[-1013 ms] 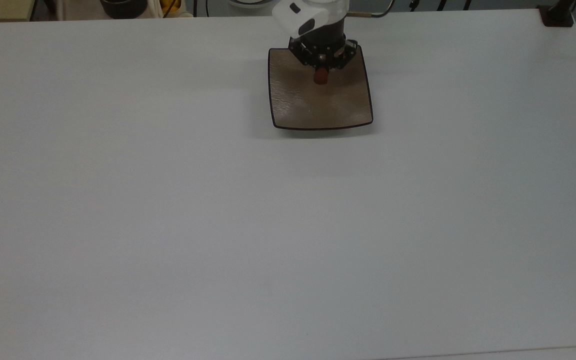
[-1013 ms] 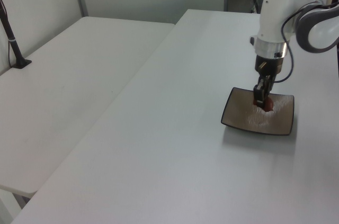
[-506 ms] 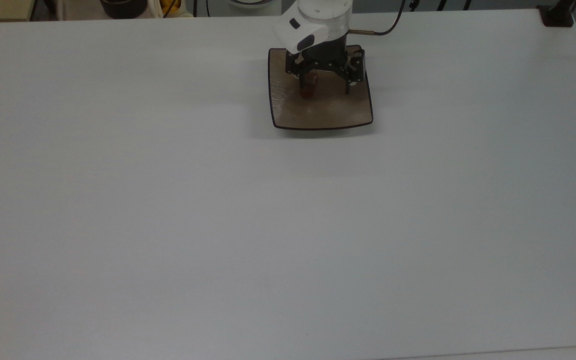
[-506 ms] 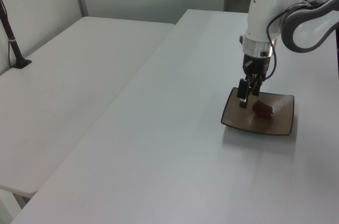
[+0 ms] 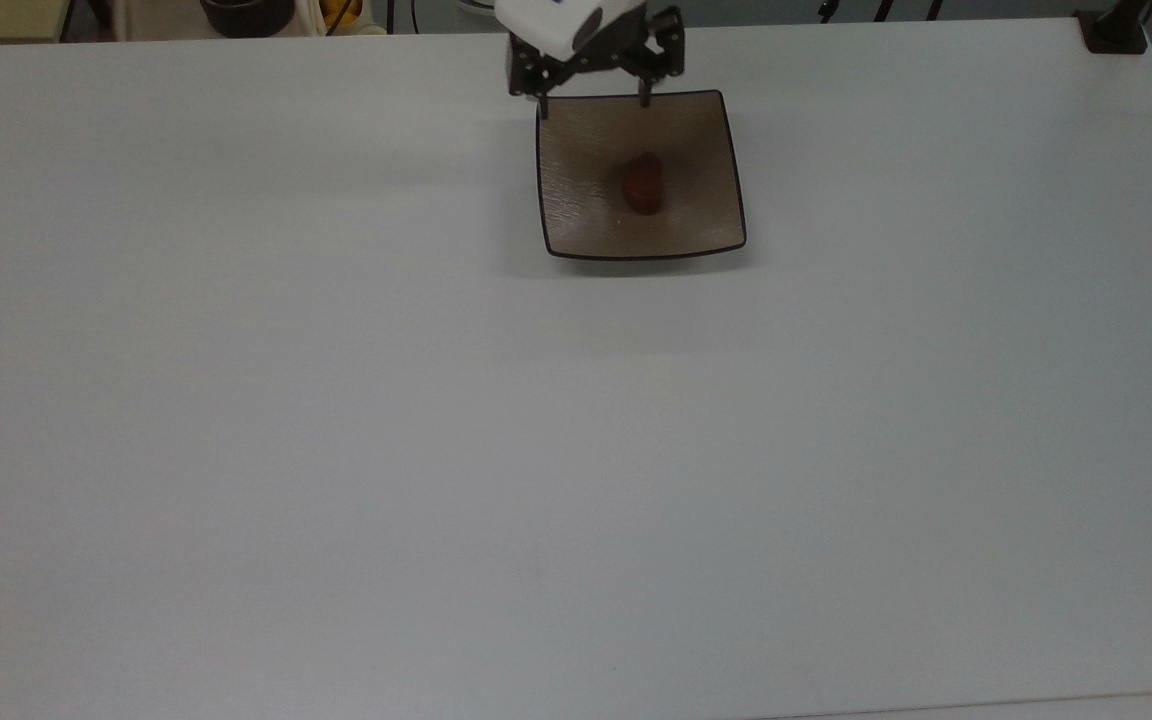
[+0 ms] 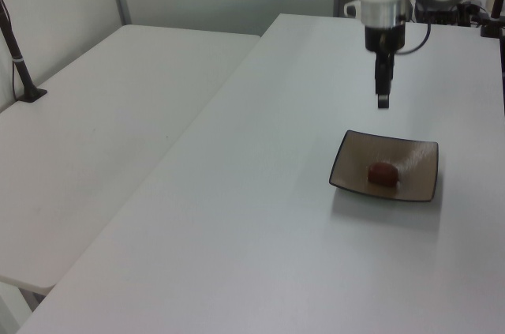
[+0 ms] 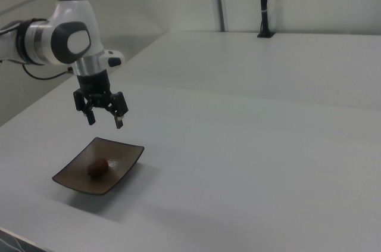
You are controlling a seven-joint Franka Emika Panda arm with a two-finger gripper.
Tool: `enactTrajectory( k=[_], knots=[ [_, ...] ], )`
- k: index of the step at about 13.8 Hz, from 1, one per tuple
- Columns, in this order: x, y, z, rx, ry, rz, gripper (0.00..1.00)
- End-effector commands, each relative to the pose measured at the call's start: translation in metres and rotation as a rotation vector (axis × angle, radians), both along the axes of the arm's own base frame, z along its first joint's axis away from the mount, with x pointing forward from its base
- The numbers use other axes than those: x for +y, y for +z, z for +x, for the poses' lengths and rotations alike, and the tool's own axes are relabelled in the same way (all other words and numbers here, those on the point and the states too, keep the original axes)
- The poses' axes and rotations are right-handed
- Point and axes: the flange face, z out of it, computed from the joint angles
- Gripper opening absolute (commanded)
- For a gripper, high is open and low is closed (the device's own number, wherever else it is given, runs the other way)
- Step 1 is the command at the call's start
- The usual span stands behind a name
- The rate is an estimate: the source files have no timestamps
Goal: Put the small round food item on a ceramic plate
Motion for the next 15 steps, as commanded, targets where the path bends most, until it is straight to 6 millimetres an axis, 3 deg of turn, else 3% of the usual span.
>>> enactTrajectory(
  k=[1,4,7,15],
  knots=[
    [-0.038,0.056,0.015,-0.019,0.001,-0.025,1.0],
    [-0.074,0.086,0.029,-0.077,-0.123,0.014,1.0],
    [-0.091,0.097,0.041,-0.168,-0.306,0.067,1.0],
    [-0.092,0.088,0.039,-0.164,-0.302,0.058,1.0]
  ],
)
